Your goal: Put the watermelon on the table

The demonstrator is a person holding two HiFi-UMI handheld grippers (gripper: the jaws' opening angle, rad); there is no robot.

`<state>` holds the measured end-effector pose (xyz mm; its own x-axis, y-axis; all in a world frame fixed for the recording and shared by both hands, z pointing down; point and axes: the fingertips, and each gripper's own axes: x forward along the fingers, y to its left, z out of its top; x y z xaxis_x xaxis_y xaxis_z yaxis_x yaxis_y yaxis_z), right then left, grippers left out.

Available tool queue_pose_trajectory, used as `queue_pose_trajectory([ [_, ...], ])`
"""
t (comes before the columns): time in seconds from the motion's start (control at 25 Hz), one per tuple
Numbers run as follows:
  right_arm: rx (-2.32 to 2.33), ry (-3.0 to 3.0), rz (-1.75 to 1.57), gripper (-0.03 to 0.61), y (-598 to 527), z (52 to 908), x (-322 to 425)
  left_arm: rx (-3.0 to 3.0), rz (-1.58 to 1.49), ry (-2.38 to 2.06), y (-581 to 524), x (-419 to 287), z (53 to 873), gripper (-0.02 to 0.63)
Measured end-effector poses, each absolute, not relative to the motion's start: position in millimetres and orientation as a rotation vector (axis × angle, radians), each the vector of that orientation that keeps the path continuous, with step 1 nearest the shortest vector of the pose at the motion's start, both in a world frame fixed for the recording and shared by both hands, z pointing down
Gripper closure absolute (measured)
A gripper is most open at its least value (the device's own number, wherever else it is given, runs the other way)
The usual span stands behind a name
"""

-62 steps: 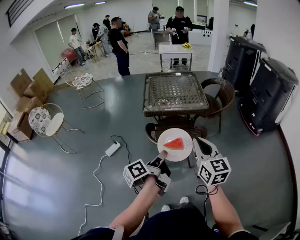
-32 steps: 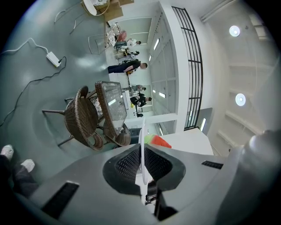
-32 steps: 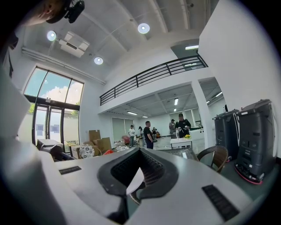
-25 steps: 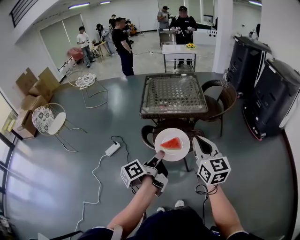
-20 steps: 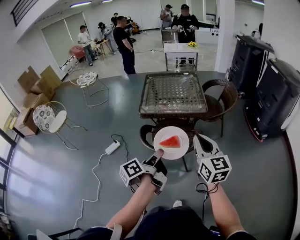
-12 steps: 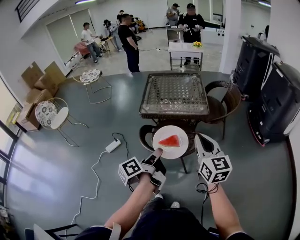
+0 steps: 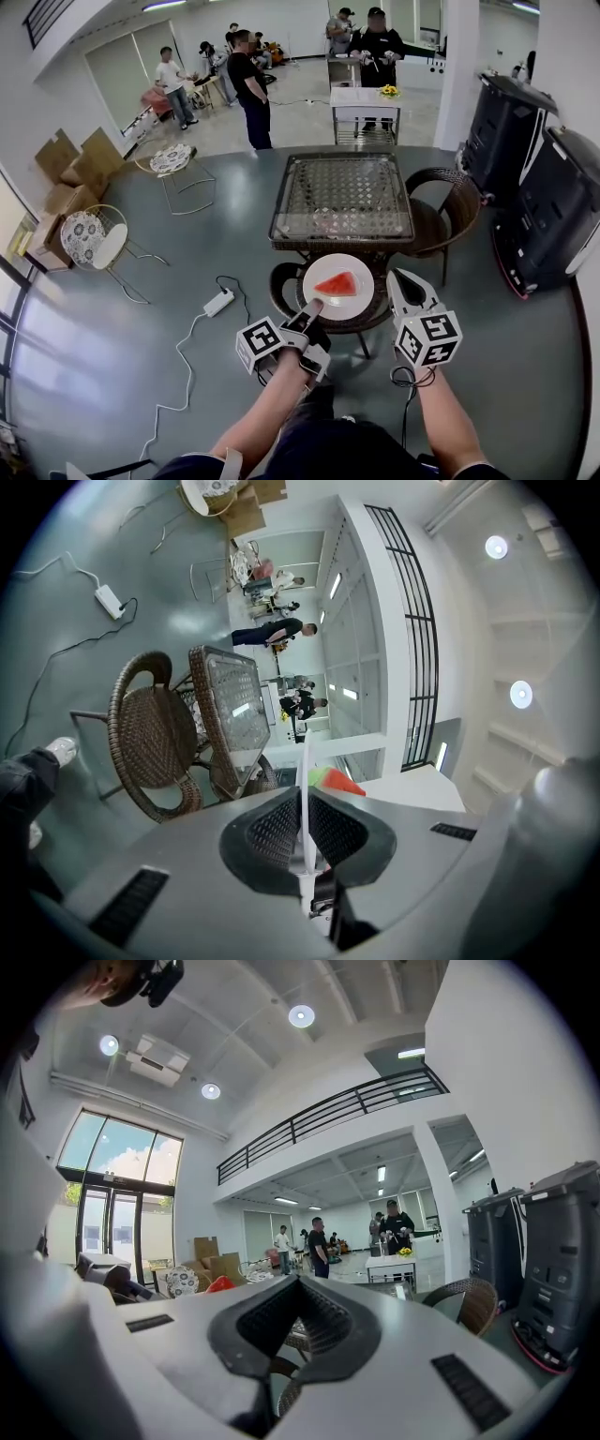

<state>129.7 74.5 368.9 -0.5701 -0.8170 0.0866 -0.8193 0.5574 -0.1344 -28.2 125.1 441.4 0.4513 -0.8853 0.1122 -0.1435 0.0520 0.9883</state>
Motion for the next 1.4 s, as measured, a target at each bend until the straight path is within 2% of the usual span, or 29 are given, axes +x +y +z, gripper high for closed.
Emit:
queue_pose_trajectory([
  [0.96,1.485,-2.656,0.288,0.575,-124.6,389.3,38.1,1.442,-0.682,-0.892,-78.4,-102.5,455.0,0.597],
  [1.4,1.557,-2.601,0.308,0.575,-176.4,401.0,45.3,1.454,-0.644,-0.867,-129.7,-105.4,464.0,0.597],
])
